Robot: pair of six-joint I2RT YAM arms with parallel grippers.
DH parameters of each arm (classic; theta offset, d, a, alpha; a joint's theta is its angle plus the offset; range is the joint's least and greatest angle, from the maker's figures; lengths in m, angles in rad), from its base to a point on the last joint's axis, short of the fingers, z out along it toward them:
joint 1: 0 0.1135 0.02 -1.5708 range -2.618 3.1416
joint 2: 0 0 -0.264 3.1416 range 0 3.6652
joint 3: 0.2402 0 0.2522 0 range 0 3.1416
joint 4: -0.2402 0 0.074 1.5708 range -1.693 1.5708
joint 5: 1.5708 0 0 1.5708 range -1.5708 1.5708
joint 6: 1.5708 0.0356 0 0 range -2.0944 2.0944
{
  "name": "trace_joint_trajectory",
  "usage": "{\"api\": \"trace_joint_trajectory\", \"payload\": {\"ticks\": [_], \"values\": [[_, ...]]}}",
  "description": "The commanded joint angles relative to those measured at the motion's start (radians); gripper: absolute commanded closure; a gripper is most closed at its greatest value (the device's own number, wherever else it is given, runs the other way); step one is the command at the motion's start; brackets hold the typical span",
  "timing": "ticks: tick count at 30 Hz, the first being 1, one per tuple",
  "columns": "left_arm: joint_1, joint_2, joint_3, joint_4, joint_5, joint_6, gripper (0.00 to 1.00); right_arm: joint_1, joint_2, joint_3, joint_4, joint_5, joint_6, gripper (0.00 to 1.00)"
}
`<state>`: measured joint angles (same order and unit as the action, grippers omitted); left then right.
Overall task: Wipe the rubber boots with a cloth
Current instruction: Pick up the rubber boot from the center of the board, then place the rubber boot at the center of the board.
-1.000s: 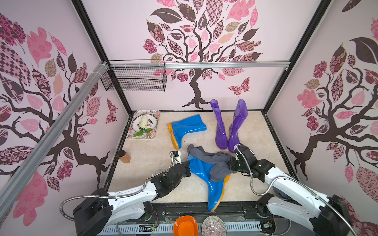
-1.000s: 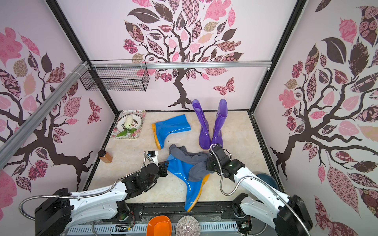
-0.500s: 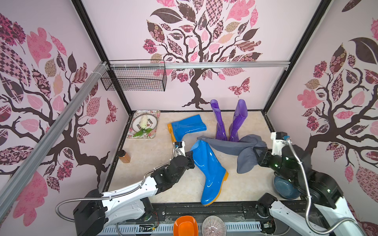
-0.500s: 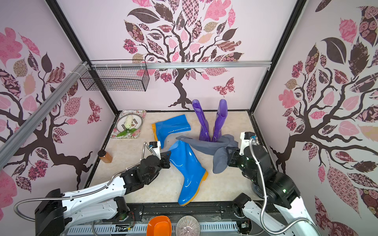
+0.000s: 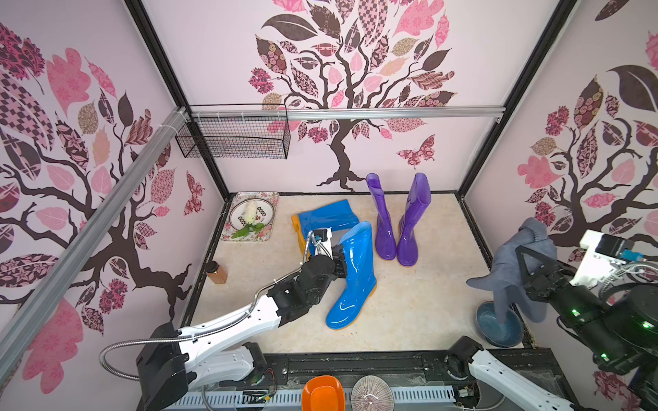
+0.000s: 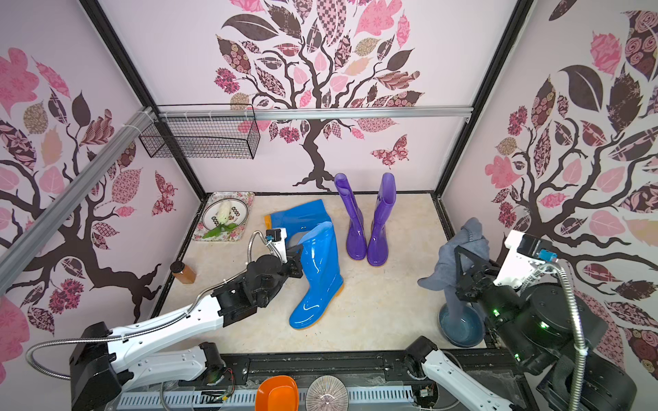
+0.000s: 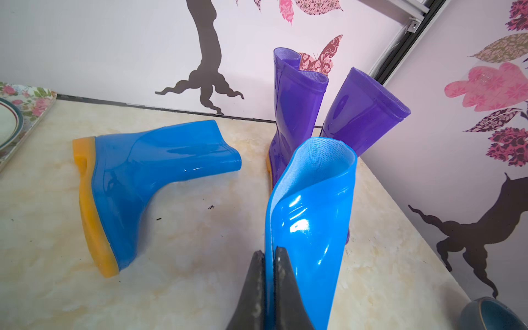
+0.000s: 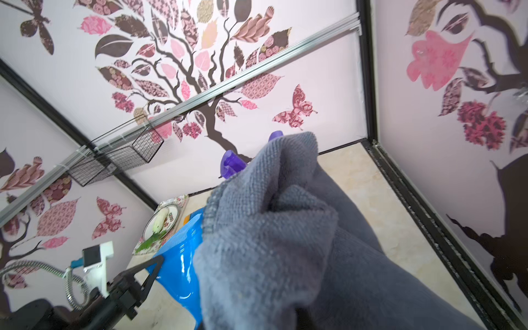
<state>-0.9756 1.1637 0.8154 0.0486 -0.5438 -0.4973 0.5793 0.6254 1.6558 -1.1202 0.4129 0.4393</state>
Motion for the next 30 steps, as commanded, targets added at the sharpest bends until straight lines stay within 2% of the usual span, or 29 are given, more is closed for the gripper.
{"api": "trace_joint_trajectory", "payload": {"ticks": [1, 7, 14, 22, 30], "values": [[0.003, 0.023, 0.106, 0.043, -0.037, 0.066, 1.0, -0.004, 0.017, -0.032, 0.008, -0.122, -0.031, 1.0], [0.01, 0.106, 0.192, 0.066, -0.059, 0.143, 1.0, -0.004, 0.0, -0.016, 0.013, -0.1, -0.044, 1.0], [0.069, 0.182, 0.283, 0.09, -0.064, 0.145, 1.0, -0.004, -0.004, -0.021, 0.019, -0.108, -0.037, 1.0], [0.163, 0.285, 0.372, 0.105, 0.006, 0.108, 1.0, -0.004, -0.01, -0.032, 0.026, -0.115, -0.033, 1.0], [0.183, 0.397, 0.471, 0.106, 0.014, 0.126, 1.0, -0.004, -0.023, -0.049, 0.033, -0.112, -0.028, 1.0]]}}
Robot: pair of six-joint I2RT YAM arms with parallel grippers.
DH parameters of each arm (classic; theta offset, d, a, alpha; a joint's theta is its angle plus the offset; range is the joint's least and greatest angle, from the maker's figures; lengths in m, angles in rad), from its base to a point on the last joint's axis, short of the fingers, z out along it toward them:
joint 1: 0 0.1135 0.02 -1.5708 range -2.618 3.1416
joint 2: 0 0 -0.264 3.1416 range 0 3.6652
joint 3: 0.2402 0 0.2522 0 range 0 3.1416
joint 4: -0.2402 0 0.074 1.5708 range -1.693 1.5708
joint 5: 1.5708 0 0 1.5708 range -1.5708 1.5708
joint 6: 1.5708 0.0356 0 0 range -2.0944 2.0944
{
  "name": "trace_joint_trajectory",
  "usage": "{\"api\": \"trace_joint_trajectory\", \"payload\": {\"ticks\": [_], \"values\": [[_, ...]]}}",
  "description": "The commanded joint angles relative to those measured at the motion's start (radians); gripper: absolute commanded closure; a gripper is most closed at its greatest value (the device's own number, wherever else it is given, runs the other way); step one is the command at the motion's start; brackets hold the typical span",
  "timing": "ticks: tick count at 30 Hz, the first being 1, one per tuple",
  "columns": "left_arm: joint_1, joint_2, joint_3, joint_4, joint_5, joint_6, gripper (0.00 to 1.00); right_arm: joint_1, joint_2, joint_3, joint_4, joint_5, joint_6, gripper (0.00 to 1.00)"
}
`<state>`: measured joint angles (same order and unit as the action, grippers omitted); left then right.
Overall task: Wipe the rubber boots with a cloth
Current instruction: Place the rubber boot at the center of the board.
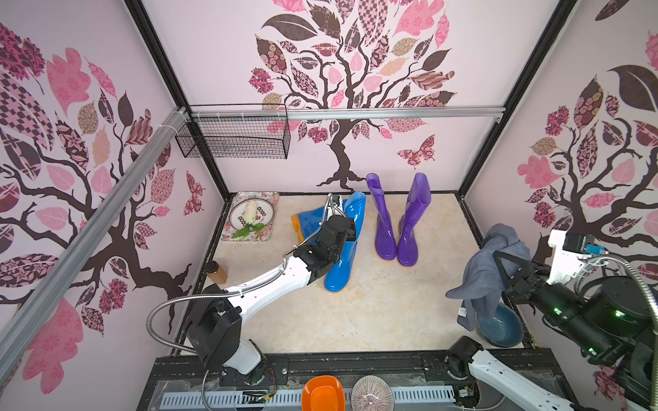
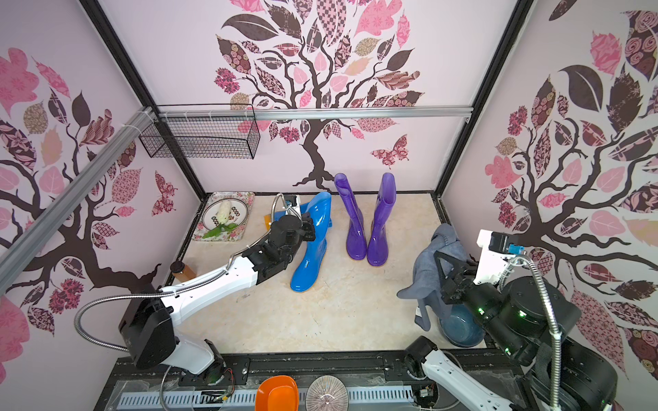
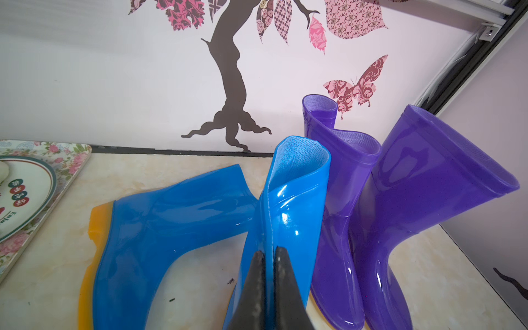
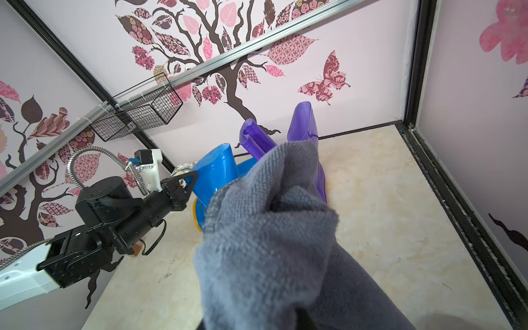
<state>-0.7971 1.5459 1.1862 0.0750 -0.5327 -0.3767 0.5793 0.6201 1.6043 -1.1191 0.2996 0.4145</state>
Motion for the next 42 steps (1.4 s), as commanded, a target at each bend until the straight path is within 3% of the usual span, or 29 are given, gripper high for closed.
{"api": "trace_joint_trajectory", "payload": {"ticks": [1, 13, 25, 27, 29, 34, 42], "values": [[0.005, 0.026, 0.111, 0.108, -0.002, 0.007, 1.0, -0.003, -0.019, 0.0, 0.033, 0.001, -0.005, 1.0], [0.013, 0.139, 0.189, 0.164, -0.079, -0.081, 1.0, -0.004, -0.036, -0.06, 0.056, 0.0, -0.006, 1.0], [0.013, 0.132, 0.073, 0.183, -0.085, -0.145, 1.0, -0.004, -0.052, -0.134, 0.082, -0.033, -0.01, 1.0], [0.013, 0.125, 0.06, 0.184, -0.08, -0.156, 0.85, -0.004, -0.052, -0.137, 0.086, -0.036, -0.008, 1.0], [0.013, 0.115, 0.045, 0.19, -0.075, -0.165, 0.8, -0.004, -0.052, -0.141, 0.09, -0.037, -0.008, 1.0], [0.012, 0.077, 0.008, 0.197, -0.065, -0.175, 0.52, -0.004, -0.053, -0.149, 0.09, -0.05, -0.004, 1.0], [0.015, -0.075, -0.052, 0.158, -0.034, -0.107, 0.26, -0.004, -0.052, -0.144, 0.08, -0.063, 0.005, 1.0]]}}
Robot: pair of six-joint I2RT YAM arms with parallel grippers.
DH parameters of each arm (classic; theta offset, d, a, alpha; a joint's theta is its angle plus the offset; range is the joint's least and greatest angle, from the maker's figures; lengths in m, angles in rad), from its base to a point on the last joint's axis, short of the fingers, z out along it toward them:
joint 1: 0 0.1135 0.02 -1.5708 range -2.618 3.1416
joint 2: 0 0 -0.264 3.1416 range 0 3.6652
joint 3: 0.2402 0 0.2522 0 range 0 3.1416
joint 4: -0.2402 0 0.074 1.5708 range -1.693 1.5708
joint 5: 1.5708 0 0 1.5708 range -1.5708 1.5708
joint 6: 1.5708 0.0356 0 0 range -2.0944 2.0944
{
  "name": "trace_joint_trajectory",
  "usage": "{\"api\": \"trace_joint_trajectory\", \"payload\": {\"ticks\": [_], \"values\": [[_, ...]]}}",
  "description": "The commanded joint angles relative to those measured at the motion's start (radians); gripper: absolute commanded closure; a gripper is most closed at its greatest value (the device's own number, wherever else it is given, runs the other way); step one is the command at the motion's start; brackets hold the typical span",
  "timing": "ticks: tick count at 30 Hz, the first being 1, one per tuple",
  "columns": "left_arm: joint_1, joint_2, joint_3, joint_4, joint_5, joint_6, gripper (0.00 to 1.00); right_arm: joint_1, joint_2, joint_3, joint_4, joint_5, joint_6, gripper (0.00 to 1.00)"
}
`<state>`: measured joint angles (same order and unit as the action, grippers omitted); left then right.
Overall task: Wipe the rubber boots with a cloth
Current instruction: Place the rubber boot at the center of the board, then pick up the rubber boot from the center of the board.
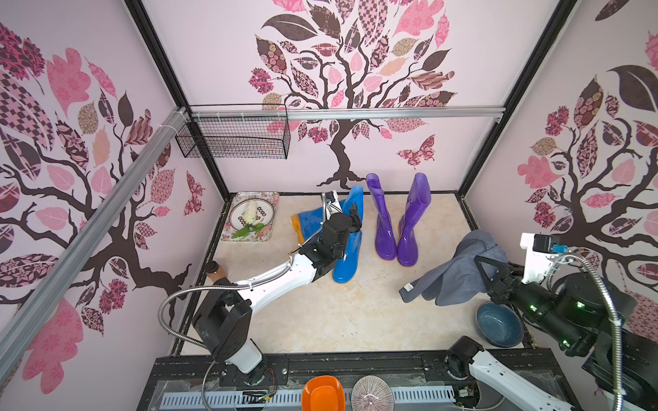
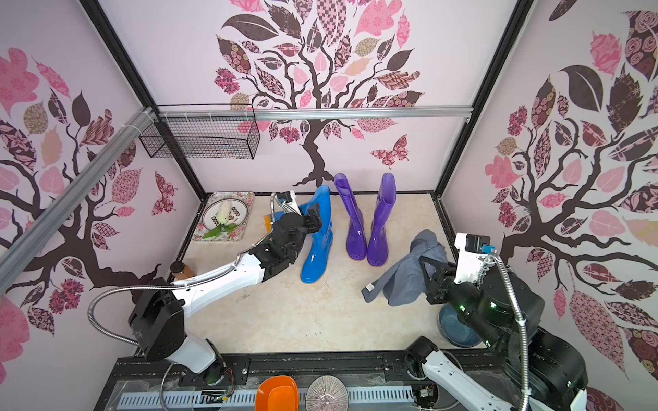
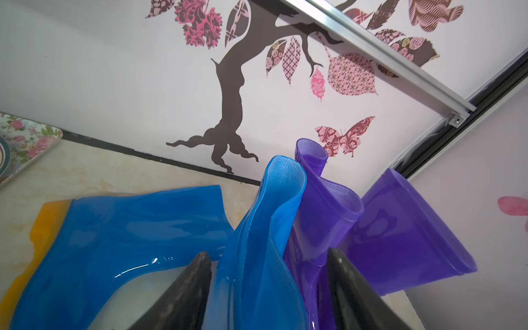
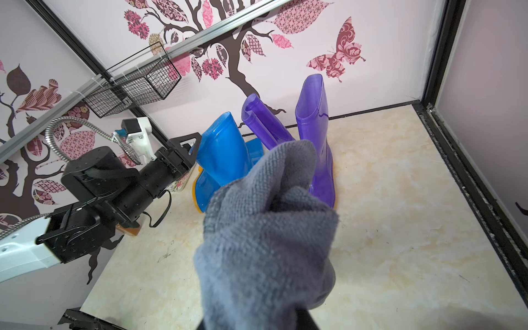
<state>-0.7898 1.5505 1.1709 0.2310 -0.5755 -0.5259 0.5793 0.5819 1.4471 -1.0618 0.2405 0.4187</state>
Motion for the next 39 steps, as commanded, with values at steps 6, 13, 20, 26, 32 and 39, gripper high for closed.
{"api": "trace_joint_trajectory", "payload": {"ticks": [6, 13, 20, 26, 32, 39], "values": [[0.053, -0.258, -0.166, -0.304, 0.078, -0.104, 0.17, -0.003, 0.022, 0.053, -0.011, -0.017, -0.026, 1.0], [0.309, -0.343, -0.315, -0.449, 0.341, -0.254, 0.16, -0.004, 0.039, 0.018, -0.015, -0.074, -0.024, 1.0], [0.472, -0.135, -0.267, -0.442, 0.595, -0.304, 0.16, -0.004, 0.068, -0.026, 0.007, -0.113, -0.029, 1.0], [0.472, 0.028, -0.124, -0.588, 0.534, -0.254, 0.15, -0.004, 0.064, -0.04, 0.014, -0.106, -0.046, 1.0], [0.472, 0.13, -0.066, -0.575, 0.51, -0.262, 0.14, -0.004, 0.056, -0.069, 0.032, -0.138, -0.037, 1.0], [0.468, 0.263, 0.059, -0.637, 0.451, -0.242, 0.22, -0.004, 0.049, -0.086, 0.032, -0.149, -0.041, 1.0]]}}
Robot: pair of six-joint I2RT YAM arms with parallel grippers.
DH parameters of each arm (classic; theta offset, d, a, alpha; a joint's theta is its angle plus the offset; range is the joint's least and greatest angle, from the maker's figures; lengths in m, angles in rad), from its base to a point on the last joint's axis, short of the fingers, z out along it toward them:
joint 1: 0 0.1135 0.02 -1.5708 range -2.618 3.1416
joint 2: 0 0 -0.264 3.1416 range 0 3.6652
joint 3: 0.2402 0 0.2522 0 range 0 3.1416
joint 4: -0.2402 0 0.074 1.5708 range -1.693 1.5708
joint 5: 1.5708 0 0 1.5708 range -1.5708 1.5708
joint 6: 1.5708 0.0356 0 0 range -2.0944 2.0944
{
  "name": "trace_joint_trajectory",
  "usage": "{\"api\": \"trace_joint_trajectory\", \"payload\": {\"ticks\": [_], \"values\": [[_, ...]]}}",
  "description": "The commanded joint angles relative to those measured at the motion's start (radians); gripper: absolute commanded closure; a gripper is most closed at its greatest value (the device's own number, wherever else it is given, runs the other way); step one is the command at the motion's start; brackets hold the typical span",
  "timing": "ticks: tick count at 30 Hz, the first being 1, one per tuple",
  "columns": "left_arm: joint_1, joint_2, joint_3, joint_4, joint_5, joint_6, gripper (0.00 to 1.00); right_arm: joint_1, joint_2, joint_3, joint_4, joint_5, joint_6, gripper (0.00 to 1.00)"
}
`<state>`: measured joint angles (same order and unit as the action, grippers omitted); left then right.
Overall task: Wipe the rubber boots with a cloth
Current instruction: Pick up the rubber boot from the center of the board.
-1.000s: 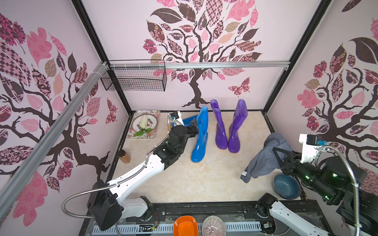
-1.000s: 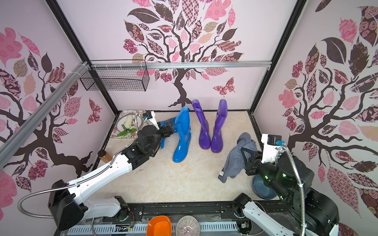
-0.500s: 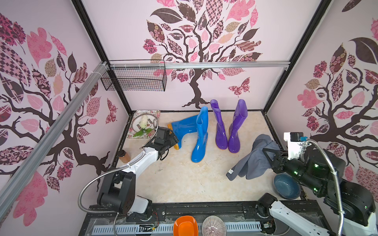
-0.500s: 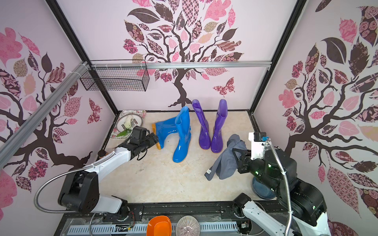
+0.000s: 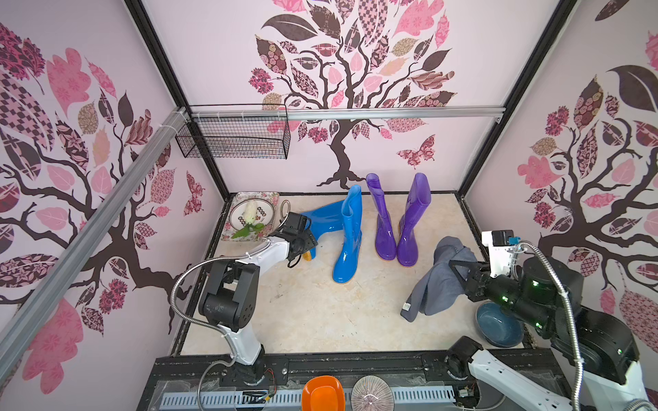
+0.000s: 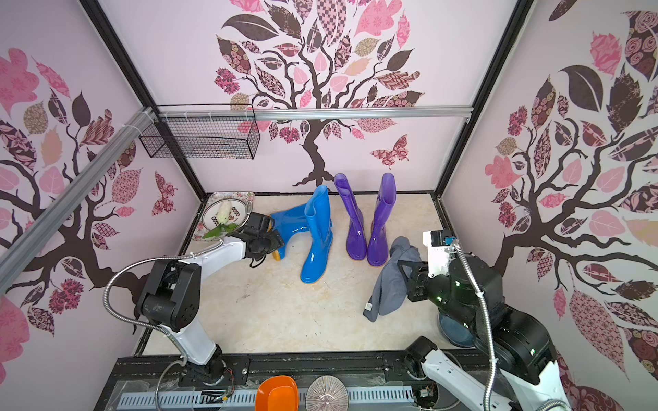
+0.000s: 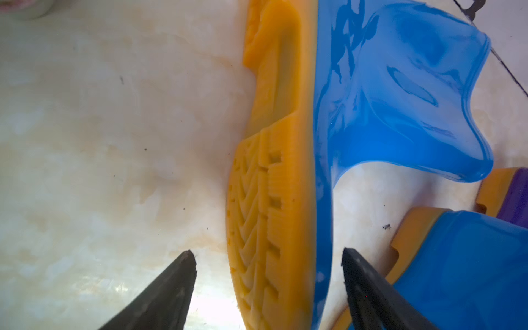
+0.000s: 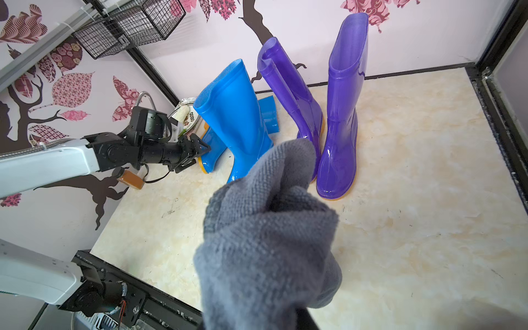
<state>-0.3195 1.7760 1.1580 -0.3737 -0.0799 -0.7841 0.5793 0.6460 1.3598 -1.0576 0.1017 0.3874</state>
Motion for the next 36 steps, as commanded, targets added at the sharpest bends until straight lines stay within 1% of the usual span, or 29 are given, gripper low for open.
{"api": "trace_joint_trajectory", "payload": {"ticks": [1, 4, 6, 8, 9, 11, 13, 19, 25, 32, 36], "values": [[-0.003, 0.056, 0.09, -0.044, -0.048, 0.021, 0.24, -0.004, -0.016, -0.001, 0.028, -0.011, -0.01, 1.0], [-0.003, 0.112, 0.15, -0.097, -0.077, 0.025, 0.38, -0.004, -0.015, -0.007, 0.031, -0.025, -0.007, 1.0], [-0.001, 0.136, 0.163, -0.091, -0.099, 0.028, 0.53, -0.004, -0.017, -0.008, 0.031, -0.024, -0.007, 1.0], [0.0, 0.153, 0.187, -0.108, -0.12, 0.032, 0.73, -0.003, -0.021, -0.013, 0.032, -0.017, -0.009, 1.0], [0.001, 0.158, 0.199, -0.121, -0.133, 0.032, 0.81, -0.004, -0.023, -0.013, 0.032, -0.016, -0.011, 1.0], [0.006, 0.148, 0.216, -0.133, -0.153, 0.03, 0.93, -0.003, -0.023, -0.01, 0.03, -0.016, -0.009, 1.0], [0.008, 0.118, 0.226, -0.145, -0.19, 0.029, 1.0, -0.004, -0.023, -0.011, 0.028, -0.018, -0.009, 1.0], [0.011, -0.012, 0.234, -0.18, -0.284, 0.02, 1.0, -0.004, -0.028, -0.011, 0.032, -0.026, -0.006, 1.0], [0.012, -0.183, 0.183, -0.206, -0.362, 0.016, 1.0, -0.004, -0.021, -0.008, 0.033, -0.036, -0.008, 1.0], [0.011, -0.453, 0.05, -0.255, -0.406, 0.021, 1.0, -0.003, -0.016, -0.003, 0.034, -0.044, -0.006, 1.0], [0.01, -0.638, -0.01, -0.331, -0.422, 0.026, 1.0, -0.004, -0.013, -0.001, 0.04, -0.049, -0.001, 1.0]]}}
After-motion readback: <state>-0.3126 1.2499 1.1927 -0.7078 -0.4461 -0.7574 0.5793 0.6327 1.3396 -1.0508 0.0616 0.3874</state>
